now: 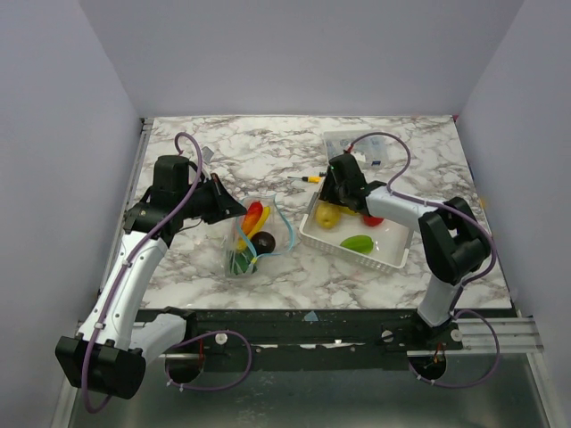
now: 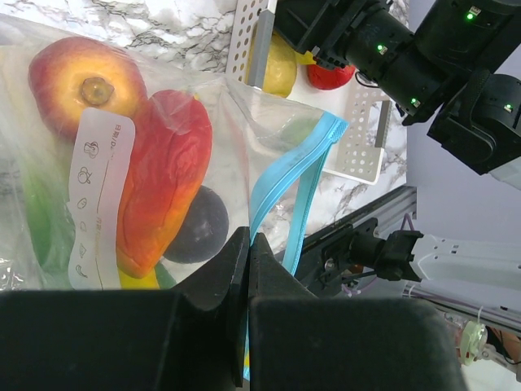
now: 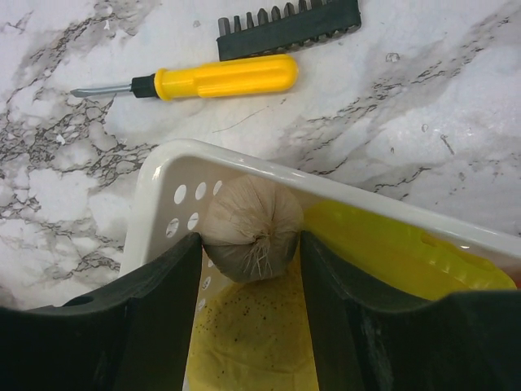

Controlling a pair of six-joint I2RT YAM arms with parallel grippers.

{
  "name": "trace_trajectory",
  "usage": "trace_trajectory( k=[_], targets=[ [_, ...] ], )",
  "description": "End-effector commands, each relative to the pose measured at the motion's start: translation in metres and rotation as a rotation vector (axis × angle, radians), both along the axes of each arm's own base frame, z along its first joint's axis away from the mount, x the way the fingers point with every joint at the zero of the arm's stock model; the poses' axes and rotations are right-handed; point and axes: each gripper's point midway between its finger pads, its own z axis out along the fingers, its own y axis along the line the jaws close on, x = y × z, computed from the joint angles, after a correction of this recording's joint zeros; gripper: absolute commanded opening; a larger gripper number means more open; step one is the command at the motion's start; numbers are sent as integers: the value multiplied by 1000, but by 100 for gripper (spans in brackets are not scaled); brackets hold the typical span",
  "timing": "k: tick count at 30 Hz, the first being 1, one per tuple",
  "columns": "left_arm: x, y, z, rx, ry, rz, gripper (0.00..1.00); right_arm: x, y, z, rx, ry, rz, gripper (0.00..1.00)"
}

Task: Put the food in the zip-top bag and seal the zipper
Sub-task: Pick up the fake vegetable from the bin.

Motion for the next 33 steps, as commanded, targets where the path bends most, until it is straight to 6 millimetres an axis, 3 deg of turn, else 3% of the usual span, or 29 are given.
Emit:
trace_trajectory(
  k=[1, 9, 17, 25, 33],
  targets=[
    [-1, -3, 7, -22, -21, -18, 0, 16, -4, 5, -31, -53, -22, 54],
    [-1, -4, 9, -25, -25, -25, 0, 21, -1, 7, -40, -78, 8, 55],
    [-2, -4, 8, -24, -23, -25, 0, 19, 2, 2, -35, -61, 26, 44],
    [-1, -5, 9, -27, -22, -28, 0, 9, -1, 32, 5, -106, 36, 38],
    [0, -4, 5, -21, -15, -26, 0, -21, -5, 73, 72, -145, 88, 38]
  ],
)
